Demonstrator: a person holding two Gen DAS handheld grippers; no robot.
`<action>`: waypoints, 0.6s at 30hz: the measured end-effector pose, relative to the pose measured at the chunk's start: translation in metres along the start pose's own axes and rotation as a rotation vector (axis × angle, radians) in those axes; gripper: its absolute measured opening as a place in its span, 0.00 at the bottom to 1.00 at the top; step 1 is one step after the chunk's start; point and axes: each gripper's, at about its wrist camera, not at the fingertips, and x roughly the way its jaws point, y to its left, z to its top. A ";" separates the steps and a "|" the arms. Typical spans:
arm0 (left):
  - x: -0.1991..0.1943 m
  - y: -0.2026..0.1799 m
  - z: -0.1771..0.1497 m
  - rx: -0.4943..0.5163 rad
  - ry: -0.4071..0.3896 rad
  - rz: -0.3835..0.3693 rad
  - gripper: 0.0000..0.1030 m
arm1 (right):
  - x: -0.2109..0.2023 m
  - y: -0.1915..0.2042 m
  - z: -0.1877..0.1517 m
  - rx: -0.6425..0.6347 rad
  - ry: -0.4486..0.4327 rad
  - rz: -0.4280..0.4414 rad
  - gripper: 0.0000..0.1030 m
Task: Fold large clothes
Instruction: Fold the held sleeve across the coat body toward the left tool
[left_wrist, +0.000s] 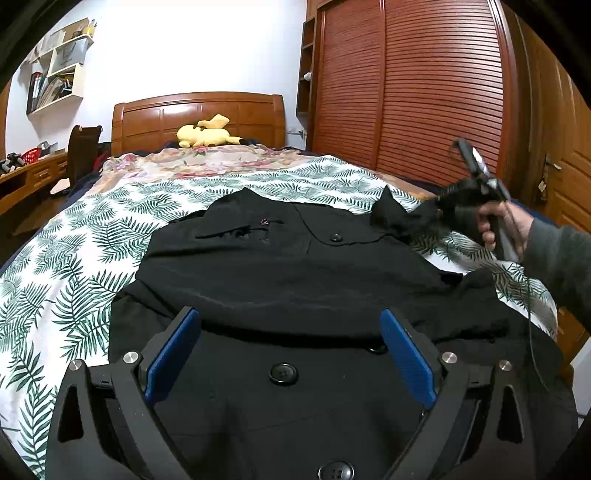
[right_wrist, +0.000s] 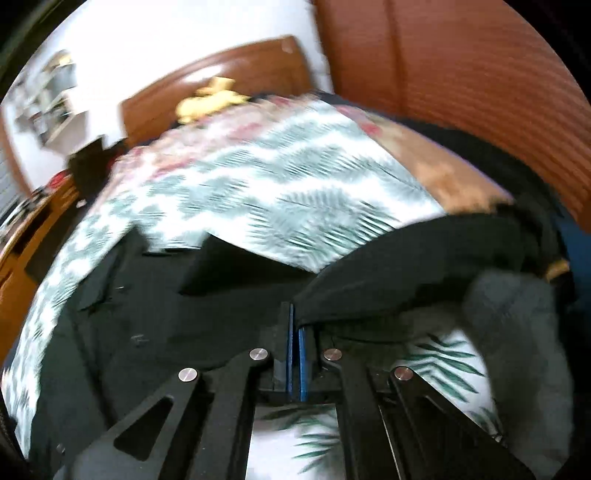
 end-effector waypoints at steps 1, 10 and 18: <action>0.000 -0.001 0.000 0.003 0.000 0.001 0.95 | -0.010 0.013 -0.003 -0.033 -0.014 0.025 0.02; -0.001 0.001 -0.001 -0.002 -0.004 0.010 0.95 | -0.079 0.108 -0.046 -0.258 -0.066 0.251 0.02; 0.000 0.001 0.000 -0.002 -0.002 0.011 0.95 | -0.071 0.140 -0.076 -0.343 0.057 0.274 0.02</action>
